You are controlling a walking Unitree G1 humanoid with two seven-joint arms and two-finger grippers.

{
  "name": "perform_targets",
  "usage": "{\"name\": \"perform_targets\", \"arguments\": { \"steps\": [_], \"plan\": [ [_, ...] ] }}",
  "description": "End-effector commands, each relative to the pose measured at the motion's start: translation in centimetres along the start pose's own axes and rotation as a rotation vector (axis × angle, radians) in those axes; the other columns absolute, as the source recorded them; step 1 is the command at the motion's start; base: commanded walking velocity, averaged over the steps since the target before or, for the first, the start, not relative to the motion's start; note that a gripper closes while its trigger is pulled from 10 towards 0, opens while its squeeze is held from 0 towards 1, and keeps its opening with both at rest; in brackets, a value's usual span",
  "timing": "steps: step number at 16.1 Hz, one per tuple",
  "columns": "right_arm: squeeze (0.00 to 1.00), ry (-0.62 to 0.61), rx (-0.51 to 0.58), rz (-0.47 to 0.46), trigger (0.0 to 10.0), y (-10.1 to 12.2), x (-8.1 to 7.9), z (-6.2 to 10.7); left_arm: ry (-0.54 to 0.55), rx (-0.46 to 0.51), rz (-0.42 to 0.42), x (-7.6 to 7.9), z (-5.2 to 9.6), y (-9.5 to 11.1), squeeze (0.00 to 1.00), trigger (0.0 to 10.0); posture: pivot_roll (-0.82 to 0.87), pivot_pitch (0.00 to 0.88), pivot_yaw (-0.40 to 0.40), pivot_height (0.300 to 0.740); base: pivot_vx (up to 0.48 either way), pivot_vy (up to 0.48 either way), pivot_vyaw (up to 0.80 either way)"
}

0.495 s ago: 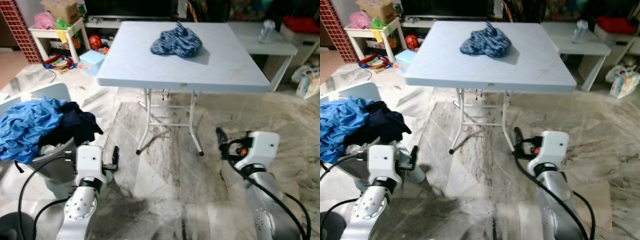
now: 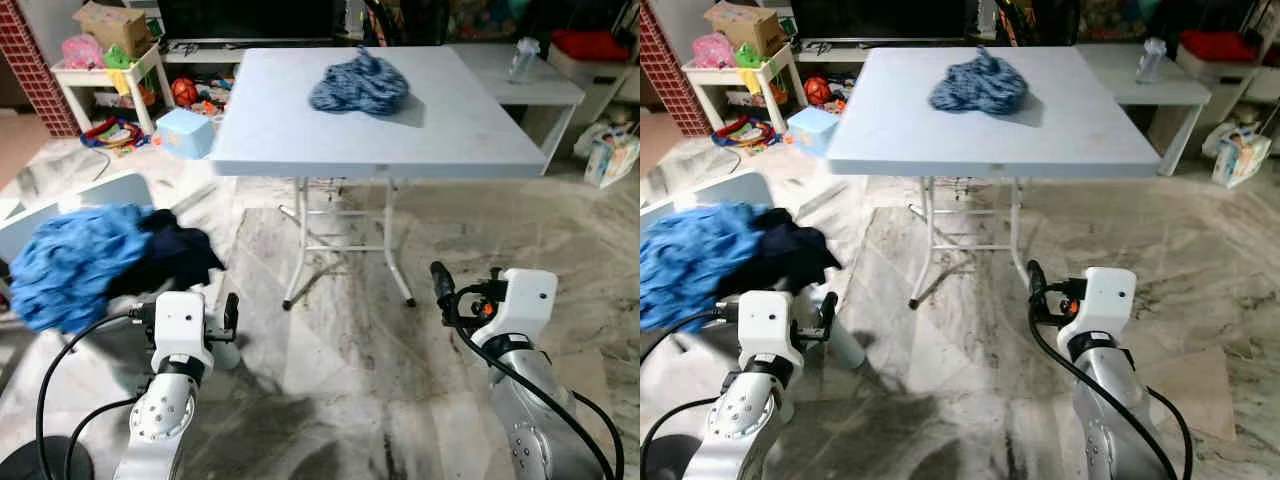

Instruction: Hang hanger

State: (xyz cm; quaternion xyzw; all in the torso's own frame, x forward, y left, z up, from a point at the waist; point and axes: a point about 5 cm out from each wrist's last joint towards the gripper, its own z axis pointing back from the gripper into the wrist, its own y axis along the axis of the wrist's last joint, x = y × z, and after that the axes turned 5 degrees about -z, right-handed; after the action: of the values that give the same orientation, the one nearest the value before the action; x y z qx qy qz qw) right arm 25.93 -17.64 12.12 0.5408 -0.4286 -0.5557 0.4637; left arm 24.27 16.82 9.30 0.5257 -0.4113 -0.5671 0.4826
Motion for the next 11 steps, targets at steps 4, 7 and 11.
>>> {"name": "perform_targets", "arguments": {
  "steps": [4,7,11],
  "plan": [
    [0.0,0.065,-0.023,0.01,10.0,-0.4,-1.2,0.9,0.025,0.024,-0.02,-0.7,0.3,0.4,0.0,10.0,0.04,0.082,-0.04,0.74,0.0,0.0,0.0],
    [0.0,0.06,-0.02,0.012,10.0,-0.4,-1.1,0.8,0.079,0.031,-0.015,-1.2,0.2,0.5,0.0,10.0,0.04,0.083,-0.04,0.74,0.0,0.0,0.17],
    [0.0,0.079,-0.007,0.011,10.0,0.0,-1.3,0.4,0.125,0.051,-0.052,-1.5,0.2,0.9,0.0,10.0,0.05,0.086,-0.045,0.74,0.0,0.0,0.73]
  ]
}}
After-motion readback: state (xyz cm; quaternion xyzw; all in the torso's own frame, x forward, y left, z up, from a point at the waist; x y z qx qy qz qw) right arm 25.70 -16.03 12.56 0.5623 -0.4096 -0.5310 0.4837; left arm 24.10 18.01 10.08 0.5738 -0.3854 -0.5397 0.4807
